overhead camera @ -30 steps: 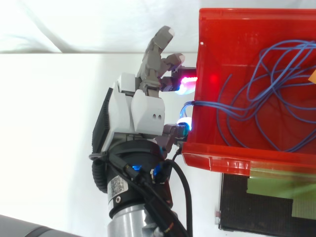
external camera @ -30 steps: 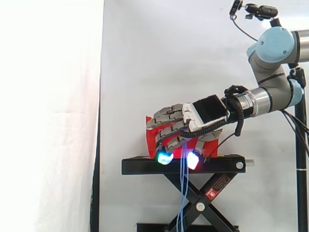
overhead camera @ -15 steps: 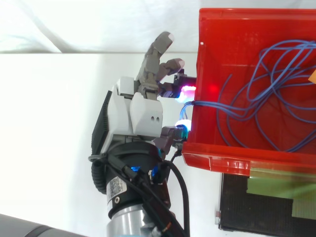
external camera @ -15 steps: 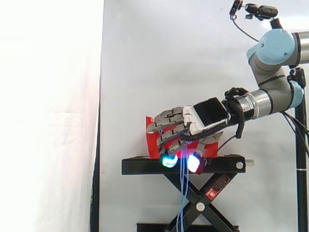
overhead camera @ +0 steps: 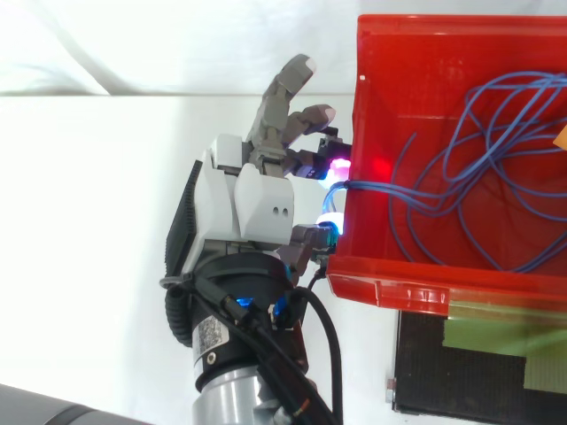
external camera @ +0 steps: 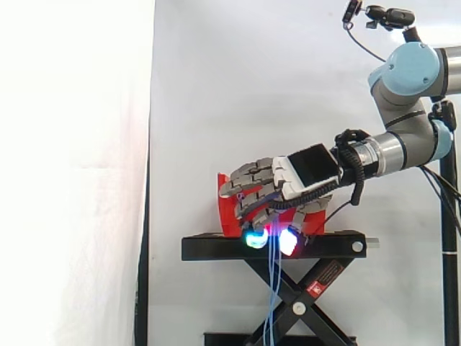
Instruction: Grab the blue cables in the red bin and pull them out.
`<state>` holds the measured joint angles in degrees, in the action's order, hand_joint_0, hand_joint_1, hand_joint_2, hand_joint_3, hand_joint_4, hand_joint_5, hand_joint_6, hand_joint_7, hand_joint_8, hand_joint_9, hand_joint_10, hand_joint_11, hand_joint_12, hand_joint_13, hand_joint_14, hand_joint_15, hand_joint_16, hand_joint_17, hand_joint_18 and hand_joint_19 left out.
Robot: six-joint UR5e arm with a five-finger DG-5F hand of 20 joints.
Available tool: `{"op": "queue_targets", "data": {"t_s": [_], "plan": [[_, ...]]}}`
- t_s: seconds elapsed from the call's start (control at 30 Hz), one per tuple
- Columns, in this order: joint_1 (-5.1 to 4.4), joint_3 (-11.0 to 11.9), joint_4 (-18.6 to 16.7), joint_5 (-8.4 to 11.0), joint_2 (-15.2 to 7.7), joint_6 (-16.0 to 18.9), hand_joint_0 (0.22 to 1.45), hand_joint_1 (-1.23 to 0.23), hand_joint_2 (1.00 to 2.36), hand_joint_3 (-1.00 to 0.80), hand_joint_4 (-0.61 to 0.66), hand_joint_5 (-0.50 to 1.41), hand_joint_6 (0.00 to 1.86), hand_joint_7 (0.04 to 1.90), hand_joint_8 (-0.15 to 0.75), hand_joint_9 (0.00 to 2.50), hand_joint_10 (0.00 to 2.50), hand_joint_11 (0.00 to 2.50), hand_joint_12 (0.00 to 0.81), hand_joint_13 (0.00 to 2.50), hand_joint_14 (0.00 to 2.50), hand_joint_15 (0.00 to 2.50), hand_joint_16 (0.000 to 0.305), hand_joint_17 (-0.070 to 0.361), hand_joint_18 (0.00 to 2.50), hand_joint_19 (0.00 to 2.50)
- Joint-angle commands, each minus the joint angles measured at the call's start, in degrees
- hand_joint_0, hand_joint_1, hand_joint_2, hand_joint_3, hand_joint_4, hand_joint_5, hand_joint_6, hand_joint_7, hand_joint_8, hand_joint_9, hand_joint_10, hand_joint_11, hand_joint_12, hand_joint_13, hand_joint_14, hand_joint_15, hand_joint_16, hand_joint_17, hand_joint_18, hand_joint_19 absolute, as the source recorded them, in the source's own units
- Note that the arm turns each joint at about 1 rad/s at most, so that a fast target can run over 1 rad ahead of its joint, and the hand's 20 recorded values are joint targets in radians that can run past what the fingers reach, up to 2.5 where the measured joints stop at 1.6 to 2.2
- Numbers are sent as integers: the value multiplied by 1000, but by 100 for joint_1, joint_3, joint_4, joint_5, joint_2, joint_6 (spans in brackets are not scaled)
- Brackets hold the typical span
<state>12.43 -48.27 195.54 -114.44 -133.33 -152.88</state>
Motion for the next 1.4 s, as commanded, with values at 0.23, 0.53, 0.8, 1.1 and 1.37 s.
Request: {"op": "queue_targets", "data": {"t_s": [0.23,0.53,0.8,1.1,1.37], "plan": [[-4,2,2,0,0,9,786,-916,1000,-1000,169,905,132,749,270,746,18,444,354,372,12,301,48,108,270,468],[-22,2,11,0,18,18,786,-908,1000,-1000,174,905,123,753,269,743,18,444,355,374,12,302,48,108,267,478],[-57,2,37,9,44,53,783,-900,1000,-1000,182,905,74,765,267,740,16,444,356,372,13,306,48,109,267,475],[-74,10,46,27,44,114,783,-895,1000,-1000,194,912,0,781,269,736,16,431,357,371,12,304,48,109,264,475],[-74,2,46,44,35,114,783,-894,1000,-1000,205,902,2,768,269,736,16,435,357,371,12,311,48,109,264,475]]}}
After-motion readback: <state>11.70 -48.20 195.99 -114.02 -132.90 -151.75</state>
